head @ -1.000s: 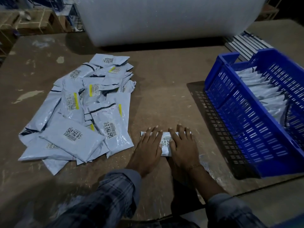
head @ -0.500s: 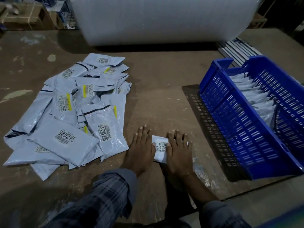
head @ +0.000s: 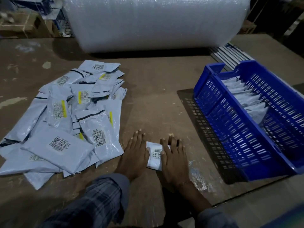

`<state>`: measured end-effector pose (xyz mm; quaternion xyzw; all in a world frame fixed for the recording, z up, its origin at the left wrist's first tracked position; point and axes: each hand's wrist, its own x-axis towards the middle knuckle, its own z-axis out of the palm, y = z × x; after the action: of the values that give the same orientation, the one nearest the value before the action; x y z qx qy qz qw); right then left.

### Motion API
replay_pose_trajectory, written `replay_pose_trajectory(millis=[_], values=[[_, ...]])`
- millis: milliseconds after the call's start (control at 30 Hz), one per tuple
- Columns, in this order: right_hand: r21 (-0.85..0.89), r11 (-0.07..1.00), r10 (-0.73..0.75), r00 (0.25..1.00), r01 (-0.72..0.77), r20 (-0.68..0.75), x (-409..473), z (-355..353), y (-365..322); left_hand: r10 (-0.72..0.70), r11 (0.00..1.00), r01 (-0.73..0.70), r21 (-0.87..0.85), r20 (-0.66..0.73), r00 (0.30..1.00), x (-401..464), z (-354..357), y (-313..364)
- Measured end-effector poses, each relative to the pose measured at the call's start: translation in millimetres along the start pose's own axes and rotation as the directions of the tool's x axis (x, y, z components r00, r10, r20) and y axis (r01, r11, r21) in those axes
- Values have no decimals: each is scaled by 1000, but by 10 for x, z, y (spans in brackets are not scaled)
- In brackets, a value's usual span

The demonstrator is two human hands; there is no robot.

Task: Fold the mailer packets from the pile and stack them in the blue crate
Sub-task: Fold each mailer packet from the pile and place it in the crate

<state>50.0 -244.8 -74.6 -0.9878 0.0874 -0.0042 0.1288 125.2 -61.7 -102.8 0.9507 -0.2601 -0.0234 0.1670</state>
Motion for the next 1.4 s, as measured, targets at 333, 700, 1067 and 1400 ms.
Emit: replay_pose_trajectory(millis=[333,700,1067,1400], values=[[-30,999,-16,1000,16,1,62,6,7,116,993,-115,-14,53,992,-152,-146,0],[-16,999,43,997,-42,59,118,40,-74,130,985,-140,98,101,986,-295,-191,172],[-39,996,-83,996,85,42,-213,13,-62,-95,994,91,58,62,994,-112,-148,234],[-48,999,-9,1000,8,-10,51,50,-121,38,998,-43,49,85,996,-294,-194,137]])
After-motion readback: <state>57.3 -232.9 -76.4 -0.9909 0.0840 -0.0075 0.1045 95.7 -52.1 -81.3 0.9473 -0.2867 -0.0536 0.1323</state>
